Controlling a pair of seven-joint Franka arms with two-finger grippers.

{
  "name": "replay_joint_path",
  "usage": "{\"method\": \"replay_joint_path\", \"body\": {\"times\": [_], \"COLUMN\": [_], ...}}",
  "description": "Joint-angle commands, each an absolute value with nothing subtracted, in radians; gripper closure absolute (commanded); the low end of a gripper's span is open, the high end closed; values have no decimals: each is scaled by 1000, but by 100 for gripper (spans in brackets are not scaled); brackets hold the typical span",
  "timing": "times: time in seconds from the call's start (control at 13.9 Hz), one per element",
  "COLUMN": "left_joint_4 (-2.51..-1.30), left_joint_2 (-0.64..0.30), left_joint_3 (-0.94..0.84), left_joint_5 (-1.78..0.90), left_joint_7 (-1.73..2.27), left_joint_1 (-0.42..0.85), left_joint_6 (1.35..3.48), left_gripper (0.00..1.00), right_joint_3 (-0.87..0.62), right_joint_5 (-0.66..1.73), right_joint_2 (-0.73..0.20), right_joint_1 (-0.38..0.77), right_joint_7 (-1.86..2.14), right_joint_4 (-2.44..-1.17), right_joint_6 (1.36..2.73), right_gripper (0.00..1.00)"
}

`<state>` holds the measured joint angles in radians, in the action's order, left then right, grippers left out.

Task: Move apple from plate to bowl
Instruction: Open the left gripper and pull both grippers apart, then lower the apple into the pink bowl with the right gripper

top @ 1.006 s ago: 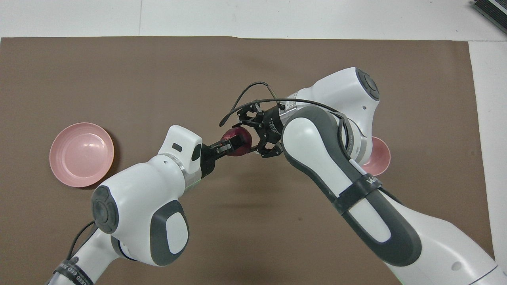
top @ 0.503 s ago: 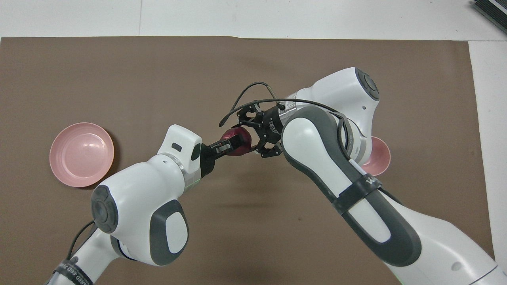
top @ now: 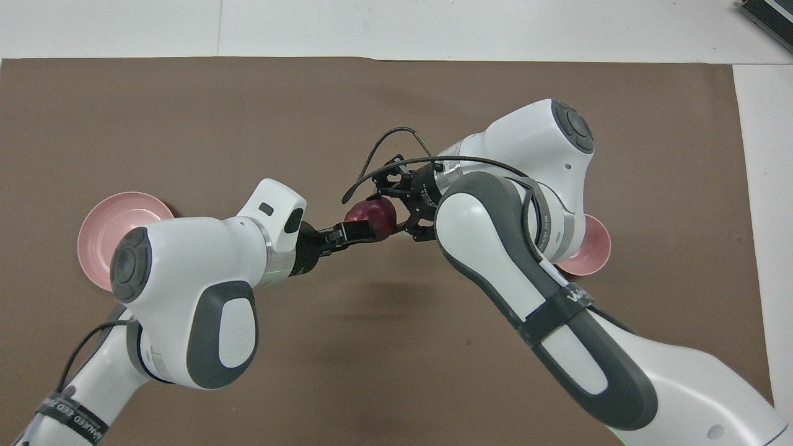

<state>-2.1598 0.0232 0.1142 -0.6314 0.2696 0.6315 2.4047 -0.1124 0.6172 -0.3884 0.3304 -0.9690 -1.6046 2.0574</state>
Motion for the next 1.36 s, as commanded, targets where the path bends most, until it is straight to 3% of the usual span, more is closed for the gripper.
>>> {"method": "replay_joint_path", "body": {"times": [0.0, 0.57, 0.79, 1.29], "left_joint_4": [-2169, -2129, -1967, -1582], "left_joint_2": [46, 29, 14, -15], "left_joint_3": [114, 114, 112, 115], "left_joint_5": [-502, -159, 1, 14], "left_joint_7": [212, -12, -38, -245], "left_joint_1": [556, 335, 235, 83], "left_joint_6": [2265, 2220, 2105, 1696], "left_gripper": [0, 0, 0, 0], "right_joint_3": [-120, -109, -109, -109], "right_joint_5": [469, 233, 167, 14], "right_joint_2": [-341, -290, -285, -278], "right_joint_1": [316, 284, 233, 97], "right_joint_7": [-898, -610, -427, -135], "right_joint_4": [-1582, -1578, -1553, -1565], "right_joint_6": [2008, 1933, 1885, 1784], "right_gripper": [100, 100, 100, 100]}}
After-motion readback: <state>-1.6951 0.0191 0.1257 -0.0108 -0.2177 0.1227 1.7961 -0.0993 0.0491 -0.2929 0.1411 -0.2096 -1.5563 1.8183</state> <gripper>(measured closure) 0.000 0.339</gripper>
